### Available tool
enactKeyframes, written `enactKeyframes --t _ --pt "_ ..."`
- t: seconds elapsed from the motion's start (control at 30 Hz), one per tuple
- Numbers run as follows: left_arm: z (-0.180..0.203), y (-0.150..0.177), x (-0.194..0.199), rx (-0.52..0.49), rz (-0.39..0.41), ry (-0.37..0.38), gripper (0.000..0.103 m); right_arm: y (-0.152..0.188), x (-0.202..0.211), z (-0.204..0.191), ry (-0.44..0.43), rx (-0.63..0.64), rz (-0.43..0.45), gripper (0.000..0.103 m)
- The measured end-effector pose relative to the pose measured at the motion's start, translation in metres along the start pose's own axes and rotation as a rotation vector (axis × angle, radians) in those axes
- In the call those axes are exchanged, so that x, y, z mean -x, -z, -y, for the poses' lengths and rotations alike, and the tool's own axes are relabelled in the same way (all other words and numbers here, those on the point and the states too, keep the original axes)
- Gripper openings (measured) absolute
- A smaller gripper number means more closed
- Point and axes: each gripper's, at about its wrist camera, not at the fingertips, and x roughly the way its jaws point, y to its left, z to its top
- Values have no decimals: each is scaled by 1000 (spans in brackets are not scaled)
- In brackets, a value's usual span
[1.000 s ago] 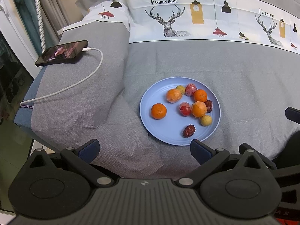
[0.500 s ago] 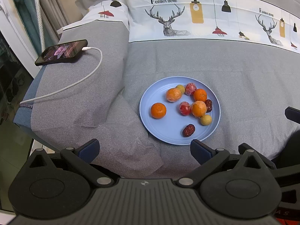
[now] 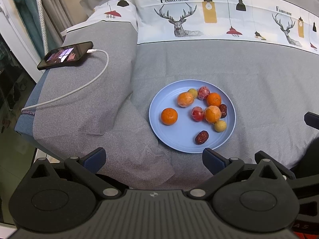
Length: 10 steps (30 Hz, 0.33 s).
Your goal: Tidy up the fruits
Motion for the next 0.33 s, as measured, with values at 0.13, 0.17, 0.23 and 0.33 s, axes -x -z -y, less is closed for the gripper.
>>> enactKeyframes --t 0.13,0.17,0.23,0.33 --pt "1 0 0 -5 1 -5 103 1 0 0 -2 -1 -1 102" --pt "1 0 0 -6 4 -11 103 1 -1 0 -3 -2 -2 102" --pt "1 0 0 -6 9 -19 103 1 -2 0 -5 -3 -4 102" --pt "0 0 0 -3 9 -18 103 1 -2 1 -11 -6 -6 102"
